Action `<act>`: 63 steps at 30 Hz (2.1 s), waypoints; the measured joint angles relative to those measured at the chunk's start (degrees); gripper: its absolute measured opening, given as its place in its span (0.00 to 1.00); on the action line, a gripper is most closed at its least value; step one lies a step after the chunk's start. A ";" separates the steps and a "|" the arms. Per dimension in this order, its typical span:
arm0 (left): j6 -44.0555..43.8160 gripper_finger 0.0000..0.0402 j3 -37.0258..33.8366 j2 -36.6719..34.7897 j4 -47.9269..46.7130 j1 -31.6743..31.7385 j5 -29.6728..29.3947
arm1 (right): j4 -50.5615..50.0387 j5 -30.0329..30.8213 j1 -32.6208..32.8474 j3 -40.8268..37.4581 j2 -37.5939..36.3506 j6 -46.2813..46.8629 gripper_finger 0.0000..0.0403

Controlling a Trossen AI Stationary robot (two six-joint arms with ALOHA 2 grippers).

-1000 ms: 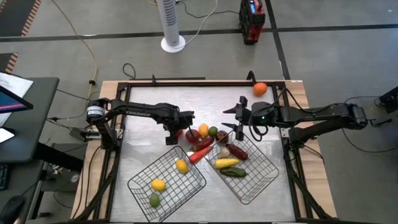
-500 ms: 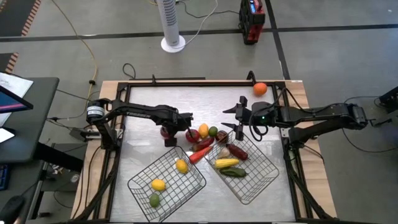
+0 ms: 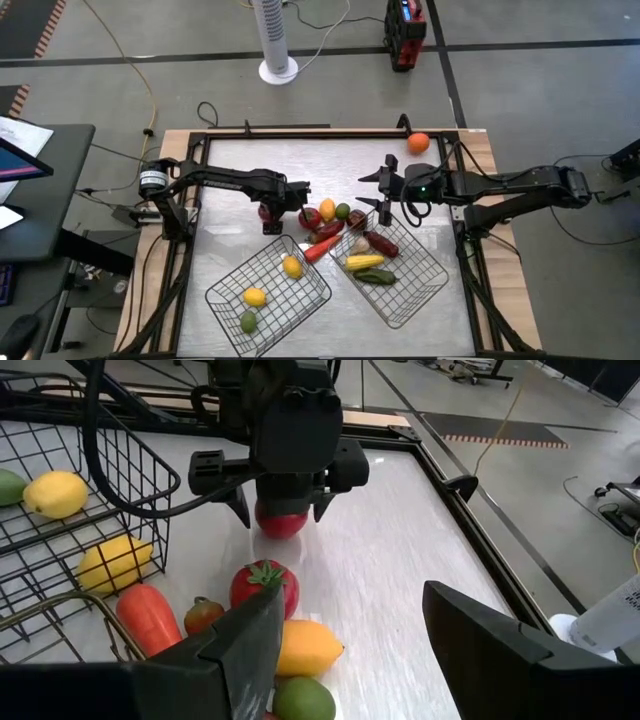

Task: Sort produce into baskets
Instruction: Put the top red tomato into the black wire basket

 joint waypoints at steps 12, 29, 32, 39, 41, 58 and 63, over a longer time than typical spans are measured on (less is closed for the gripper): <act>0.92 0.94 0.00 -0.04 -2.08 0.00 0.04 | -0.02 0.00 0.00 0.00 0.00 -0.24 0.66; 1.92 0.94 -2.25 0.02 0.78 0.00 -0.07 | -0.02 0.00 0.00 -0.02 0.00 -0.78 0.66; 1.81 0.94 -4.00 0.04 1.01 0.00 -0.83 | -0.02 0.01 0.00 -0.02 0.00 -0.91 0.66; 1.48 0.94 -4.46 0.04 1.84 -0.07 -1.81 | 2.12 0.00 0.00 -0.02 -0.02 -1.35 0.66; 1.66 0.94 -4.46 0.04 2.13 -0.07 -1.84 | 2.13 0.01 0.00 -0.02 -0.02 -1.36 0.66; 1.83 0.76 -0.87 0.04 1.24 -0.09 -0.94 | 0.83 0.00 0.00 -0.02 -0.02 -0.90 0.66; 2.29 0.76 7.85 -0.24 -6.09 -0.09 -0.92 | 0.81 0.06 0.00 -0.02 -0.02 -0.90 0.66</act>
